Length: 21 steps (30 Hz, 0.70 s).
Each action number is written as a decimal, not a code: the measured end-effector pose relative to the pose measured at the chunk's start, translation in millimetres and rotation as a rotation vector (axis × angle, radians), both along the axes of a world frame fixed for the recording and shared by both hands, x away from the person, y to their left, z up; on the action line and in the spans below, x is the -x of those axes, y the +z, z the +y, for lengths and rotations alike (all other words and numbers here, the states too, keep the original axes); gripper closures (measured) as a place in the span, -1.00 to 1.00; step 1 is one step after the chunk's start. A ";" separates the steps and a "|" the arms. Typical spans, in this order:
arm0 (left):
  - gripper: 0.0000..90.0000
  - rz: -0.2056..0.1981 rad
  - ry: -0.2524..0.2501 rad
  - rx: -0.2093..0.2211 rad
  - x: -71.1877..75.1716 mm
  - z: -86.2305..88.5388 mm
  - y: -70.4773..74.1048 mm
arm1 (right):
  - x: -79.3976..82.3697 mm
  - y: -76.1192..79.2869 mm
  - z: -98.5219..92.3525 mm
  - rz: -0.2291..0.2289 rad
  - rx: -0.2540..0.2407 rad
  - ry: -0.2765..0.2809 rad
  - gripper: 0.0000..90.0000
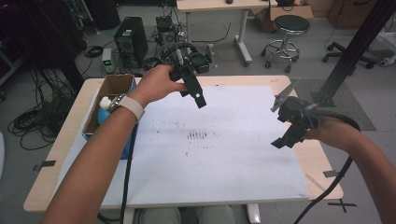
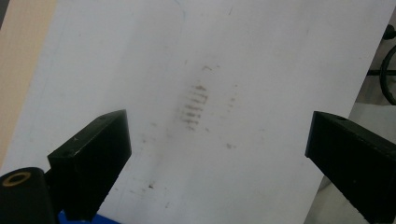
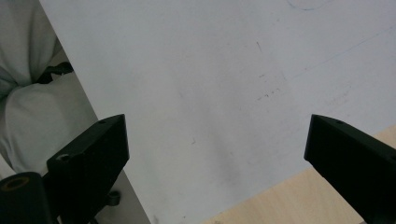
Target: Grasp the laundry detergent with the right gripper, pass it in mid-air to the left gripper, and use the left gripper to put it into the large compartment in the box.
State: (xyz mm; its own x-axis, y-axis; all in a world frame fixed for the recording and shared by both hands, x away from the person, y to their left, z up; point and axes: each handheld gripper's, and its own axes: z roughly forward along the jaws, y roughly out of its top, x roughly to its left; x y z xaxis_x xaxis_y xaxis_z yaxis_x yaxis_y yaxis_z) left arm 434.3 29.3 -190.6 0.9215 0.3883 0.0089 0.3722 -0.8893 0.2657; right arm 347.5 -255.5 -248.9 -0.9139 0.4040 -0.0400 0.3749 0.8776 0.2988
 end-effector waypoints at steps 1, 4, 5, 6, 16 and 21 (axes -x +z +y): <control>-0.84 0.001 -0.005 -0.001 0.2 -0.6 -0.4 | 0.2 -0.2 0.1 0.000 0.001 0.002 -0.86; -0.83 0.008 -0.014 -0.004 -0.2 -1.3 -1.2 | -0.3 -0.5 -0.3 0.000 0.001 -0.002 -0.86; -0.83 0.007 -0.012 -0.001 -0.6 -1.2 -1.5 | -0.4 -0.5 -0.3 0.000 0.001 -0.002 -0.86; -0.83 0.009 -0.012 0.001 -1.2 -0.9 -1.6 | -0.6 -0.8 -0.3 0.001 0.002 0.000 -0.86; -0.83 0.011 -0.007 0.008 -2.8 0.8 -1.4 | -1.7 -3.8 -0.7 0.006 0.003 -0.002 -0.86; -0.83 0.007 -0.007 0.009 -1.8 1.4 -0.4 | -0.8 -4.0 -0.3 0.004 0.003 0.003 -0.86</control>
